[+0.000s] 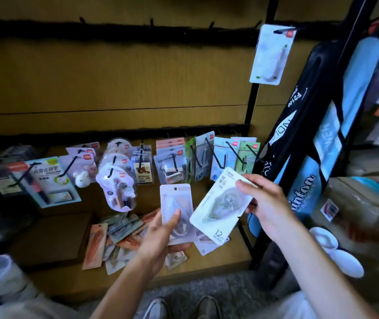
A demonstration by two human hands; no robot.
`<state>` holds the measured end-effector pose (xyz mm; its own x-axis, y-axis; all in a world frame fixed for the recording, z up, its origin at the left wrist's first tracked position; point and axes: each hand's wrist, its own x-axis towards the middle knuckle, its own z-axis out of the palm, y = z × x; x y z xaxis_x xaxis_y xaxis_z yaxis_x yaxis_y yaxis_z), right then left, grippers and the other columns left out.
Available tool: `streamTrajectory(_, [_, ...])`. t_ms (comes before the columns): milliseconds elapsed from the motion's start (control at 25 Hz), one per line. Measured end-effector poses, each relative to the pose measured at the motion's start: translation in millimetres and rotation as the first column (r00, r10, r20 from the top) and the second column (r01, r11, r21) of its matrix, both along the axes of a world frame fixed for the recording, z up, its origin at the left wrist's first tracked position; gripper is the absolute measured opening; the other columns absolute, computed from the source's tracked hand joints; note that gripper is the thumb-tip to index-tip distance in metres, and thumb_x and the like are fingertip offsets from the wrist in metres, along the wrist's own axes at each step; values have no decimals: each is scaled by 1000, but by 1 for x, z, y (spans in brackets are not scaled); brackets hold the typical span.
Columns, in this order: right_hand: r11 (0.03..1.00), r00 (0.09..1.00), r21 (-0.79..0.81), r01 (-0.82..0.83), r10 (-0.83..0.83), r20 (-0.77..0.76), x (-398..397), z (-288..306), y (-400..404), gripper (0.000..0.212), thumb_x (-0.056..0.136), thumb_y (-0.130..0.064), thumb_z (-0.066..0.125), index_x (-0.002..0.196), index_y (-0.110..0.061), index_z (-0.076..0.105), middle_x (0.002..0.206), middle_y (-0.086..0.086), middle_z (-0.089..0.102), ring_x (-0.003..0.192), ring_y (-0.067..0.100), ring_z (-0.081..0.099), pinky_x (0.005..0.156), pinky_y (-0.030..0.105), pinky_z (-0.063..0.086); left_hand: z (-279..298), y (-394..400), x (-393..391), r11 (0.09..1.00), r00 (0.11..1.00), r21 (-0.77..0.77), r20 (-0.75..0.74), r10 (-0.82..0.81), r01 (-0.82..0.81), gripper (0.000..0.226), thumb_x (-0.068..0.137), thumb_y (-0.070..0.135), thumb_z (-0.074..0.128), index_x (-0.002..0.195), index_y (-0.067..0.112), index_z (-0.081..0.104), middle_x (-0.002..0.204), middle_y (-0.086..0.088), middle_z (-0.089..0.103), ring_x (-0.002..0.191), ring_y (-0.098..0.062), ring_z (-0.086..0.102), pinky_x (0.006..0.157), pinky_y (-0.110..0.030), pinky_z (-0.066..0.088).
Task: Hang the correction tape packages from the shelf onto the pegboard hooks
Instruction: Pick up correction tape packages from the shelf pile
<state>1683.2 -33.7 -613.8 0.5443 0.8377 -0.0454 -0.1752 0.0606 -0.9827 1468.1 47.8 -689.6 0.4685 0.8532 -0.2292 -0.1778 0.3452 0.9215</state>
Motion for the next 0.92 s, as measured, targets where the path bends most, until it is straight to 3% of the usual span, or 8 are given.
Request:
streamTrajectory(80, [1000, 999, -17, 3, -2, 43, -6, 1, 5, 22, 81, -14, 75, 102, -10, 71, 84, 9, 72, 67, 21, 58, 43, 24, 38, 6, 0, 5, 999, 999, 37, -23, -32, 32, 30, 94, 32, 60, 123, 23, 62, 116, -10, 73, 97, -40, 71, 80, -61, 56])
streamTrajectory(280, [998, 989, 28, 55, -59, 133, -11, 3, 12, 17, 80, -8, 76, 96, -8, 74, 79, 9, 71, 56, 9, 62, 40, 16, 38, 24, -14, 17, 974, 980, 108, -2, -198, 197, 39, 79, 27, 73, 117, 21, 65, 107, -7, 76, 81, -31, 75, 54, -32, 60])
streamTrajectory(400, [992, 996, 95, 81, -83, 18, -11, -2, 18, 17, 78, -7, 79, 94, -14, 76, 89, 14, 74, 78, 21, 69, 67, 26, 55, 25, -20, 29, 957, 974, 177, -40, -225, 229, 52, 71, 7, 82, 118, 16, 63, 104, -9, 76, 75, -23, 74, 50, -27, 56])
streamTrajectory(520, [993, 994, 115, 34, -21, -110, -16, -16, 18, 31, 77, -33, 79, 104, -21, 70, 110, 10, 74, 106, 28, 68, 100, 48, 48, 28, -20, 40, 984, 991, 151, 69, -111, 99, 52, 69, 5, 79, 117, 16, 63, 105, -9, 76, 78, -29, 74, 54, -32, 59])
streamTrajectory(560, [995, 994, 97, -16, 26, -103, -19, -22, 16, 36, 77, -37, 79, 108, -22, 69, 113, 7, 74, 111, 28, 67, 101, 50, 47, 31, -19, 43, 989, 992, 139, 106, -71, 56, 53, 67, 8, 79, 116, 16, 64, 105, -9, 76, 82, -32, 74, 60, -38, 62])
streamTrajectory(640, [993, 993, 80, -92, 97, -61, -25, -30, 10, 30, 82, -20, 76, 111, -17, 69, 111, 7, 75, 110, 31, 68, 98, 48, 51, 35, -18, 46, 992, 989, 127, 144, -29, 10, 51, 68, 8, 78, 117, 16, 64, 105, -9, 76, 86, -34, 74, 71, -44, 61])
streamTrajectory(720, [993, 996, 83, -83, 86, -38, -23, -35, 7, 28, 84, -9, 73, 111, -12, 70, 109, 10, 76, 108, 33, 68, 98, 50, 51, 37, -15, 45, 994, 988, 107, 153, -5, -12, 38, 78, 6, 73, 114, 15, 65, 101, -7, 77, 79, -27, 75, 64, -37, 62])
streamTrajectory(920, [995, 996, 88, -53, 60, -69, -12, -37, 6, 31, 81, -15, 75, 112, -13, 70, 112, 8, 75, 109, 31, 68, 98, 53, 51, 38, -5, 32, 998, 977, 36, 210, 37, -45, 25, 89, 8, 63, 112, 18, 67, 95, -5, 75, 75, -23, 73, 56, -31, 60])
